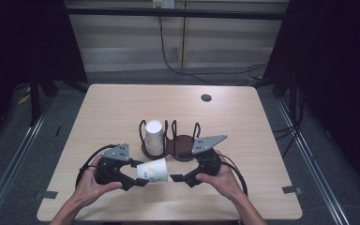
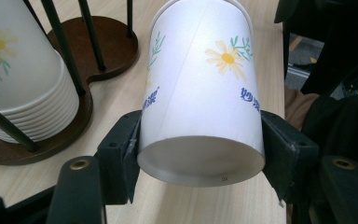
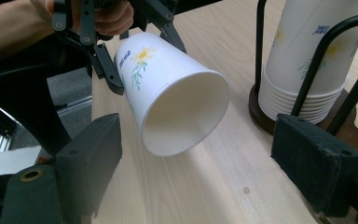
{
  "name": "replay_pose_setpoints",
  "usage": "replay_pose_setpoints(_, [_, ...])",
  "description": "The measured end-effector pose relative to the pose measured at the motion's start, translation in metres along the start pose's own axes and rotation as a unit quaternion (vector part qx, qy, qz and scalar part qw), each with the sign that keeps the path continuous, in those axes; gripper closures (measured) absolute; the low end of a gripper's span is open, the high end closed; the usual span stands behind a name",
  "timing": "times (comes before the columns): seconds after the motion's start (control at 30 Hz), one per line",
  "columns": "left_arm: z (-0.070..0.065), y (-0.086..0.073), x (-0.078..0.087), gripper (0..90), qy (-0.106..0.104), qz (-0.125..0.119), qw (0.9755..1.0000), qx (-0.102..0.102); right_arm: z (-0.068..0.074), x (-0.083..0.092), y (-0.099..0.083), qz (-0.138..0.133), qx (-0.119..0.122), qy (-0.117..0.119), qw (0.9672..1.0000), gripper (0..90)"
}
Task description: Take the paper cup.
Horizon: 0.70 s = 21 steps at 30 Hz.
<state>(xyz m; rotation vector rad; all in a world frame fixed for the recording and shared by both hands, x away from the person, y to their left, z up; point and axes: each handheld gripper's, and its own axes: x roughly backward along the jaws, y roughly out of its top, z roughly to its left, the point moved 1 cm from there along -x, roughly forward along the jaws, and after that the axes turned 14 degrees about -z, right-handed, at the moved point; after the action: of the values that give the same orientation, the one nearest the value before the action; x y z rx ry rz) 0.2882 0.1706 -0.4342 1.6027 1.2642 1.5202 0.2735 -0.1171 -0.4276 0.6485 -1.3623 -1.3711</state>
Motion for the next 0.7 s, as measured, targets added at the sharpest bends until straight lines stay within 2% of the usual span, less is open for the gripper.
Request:
replay_pose_setpoints(0.07, [0.0002, 0.0, 0.0005, 36.7, -0.005, -0.007, 1.0, 0.0, -0.0008, 0.002, -0.0008, -0.013, -0.005, 0.002, 0.9999, 15.7])
replay_pose_setpoints(0.2, [-0.0007, -0.0009, 0.0001, 36.7, -0.013, -0.024, 0.9996, 0.0, -0.001, 0.0027, -0.0014, -0.023, -0.008, 0.002, 0.9997, 15.5])
replay_pose_setpoints(0.4, [-0.0019, -0.0012, -0.0011, 36.7, -0.011, -0.037, 0.9992, -0.005, 0.0006, 0.0028, -0.0007, -0.039, -0.009, 0.006, 0.9992, 15.2])
replay_pose_setpoints(0.7, [-0.0023, -0.0039, -0.0033, 36.7, -0.01, -0.06, 0.9981, -0.009, 0.0009, 0.0022, -0.0009, -0.043, -0.01, 0.008, 0.999, 14.7])
